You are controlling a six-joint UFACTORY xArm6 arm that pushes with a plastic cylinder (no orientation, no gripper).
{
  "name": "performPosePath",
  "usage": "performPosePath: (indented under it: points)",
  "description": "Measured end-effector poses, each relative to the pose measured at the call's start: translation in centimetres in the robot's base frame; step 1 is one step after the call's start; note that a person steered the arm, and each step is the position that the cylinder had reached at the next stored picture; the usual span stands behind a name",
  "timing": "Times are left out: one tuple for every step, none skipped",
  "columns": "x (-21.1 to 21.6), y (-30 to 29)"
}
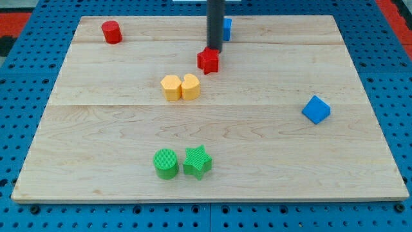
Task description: Move the yellow heart parallel to the right of the blue cube
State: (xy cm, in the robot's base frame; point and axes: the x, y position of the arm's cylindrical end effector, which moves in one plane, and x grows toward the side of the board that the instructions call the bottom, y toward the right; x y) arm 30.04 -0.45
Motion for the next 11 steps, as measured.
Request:
performPosePath:
  points:
    - [4.1,-4.7]
    - [8.2,-5.1]
    - [9.9,-6.2]
    - [9.6,-0.6]
    - [9.4,6.4]
    - [11.7,6.2]
    - [13.1,4.8]
    - [15.7,4.3]
    - [15.4,8.5]
    - [11.8,11.8]
    - [9.1,13.1]
